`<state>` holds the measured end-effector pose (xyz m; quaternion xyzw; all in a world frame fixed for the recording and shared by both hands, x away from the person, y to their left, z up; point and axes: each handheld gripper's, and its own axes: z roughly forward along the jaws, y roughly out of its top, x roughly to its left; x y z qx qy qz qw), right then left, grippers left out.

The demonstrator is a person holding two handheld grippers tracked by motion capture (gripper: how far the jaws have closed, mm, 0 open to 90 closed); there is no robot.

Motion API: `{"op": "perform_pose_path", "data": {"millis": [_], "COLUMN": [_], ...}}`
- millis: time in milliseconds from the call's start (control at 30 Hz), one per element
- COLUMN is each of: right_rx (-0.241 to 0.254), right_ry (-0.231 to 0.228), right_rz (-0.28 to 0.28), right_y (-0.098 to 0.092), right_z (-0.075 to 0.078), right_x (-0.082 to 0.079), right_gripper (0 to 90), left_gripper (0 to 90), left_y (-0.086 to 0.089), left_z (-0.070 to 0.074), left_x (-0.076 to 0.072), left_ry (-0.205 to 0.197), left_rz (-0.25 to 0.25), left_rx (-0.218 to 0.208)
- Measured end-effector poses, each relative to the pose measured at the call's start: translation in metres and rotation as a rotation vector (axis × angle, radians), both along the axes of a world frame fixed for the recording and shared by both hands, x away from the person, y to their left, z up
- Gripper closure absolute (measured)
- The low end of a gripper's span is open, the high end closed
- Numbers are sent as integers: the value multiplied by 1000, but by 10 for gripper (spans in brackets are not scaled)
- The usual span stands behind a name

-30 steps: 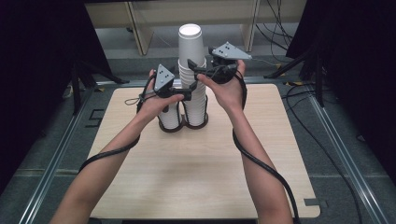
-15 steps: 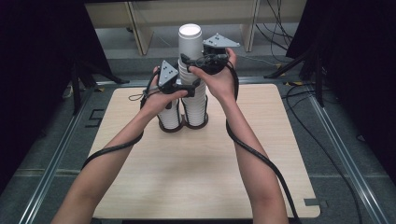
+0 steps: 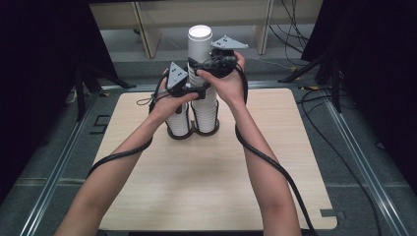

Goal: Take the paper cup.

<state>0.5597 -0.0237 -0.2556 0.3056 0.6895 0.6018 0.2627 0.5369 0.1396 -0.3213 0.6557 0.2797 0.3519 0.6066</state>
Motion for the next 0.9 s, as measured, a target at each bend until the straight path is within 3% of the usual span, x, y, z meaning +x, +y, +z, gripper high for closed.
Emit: {"op": "perform_pose_path", "data": {"millis": [200, 600, 900], "right_rx": [-1, -6, 8], "right_ry": [-7, -13, -3], "right_rz": [3, 4, 6], "right_y": [-2, -2, -2], "right_z": [1, 1, 1], "right_x": [1, 1, 0], "right_gripper": [120, 140, 151], "left_gripper": [58, 49, 51], "left_y": [2, 1, 0], "left_z": [3, 6, 7], "left_x": [4, 7, 7], "left_ry": [25, 72, 77], "left_rz": [-28, -26, -28], "left_rx": [-38, -36, -29]}}
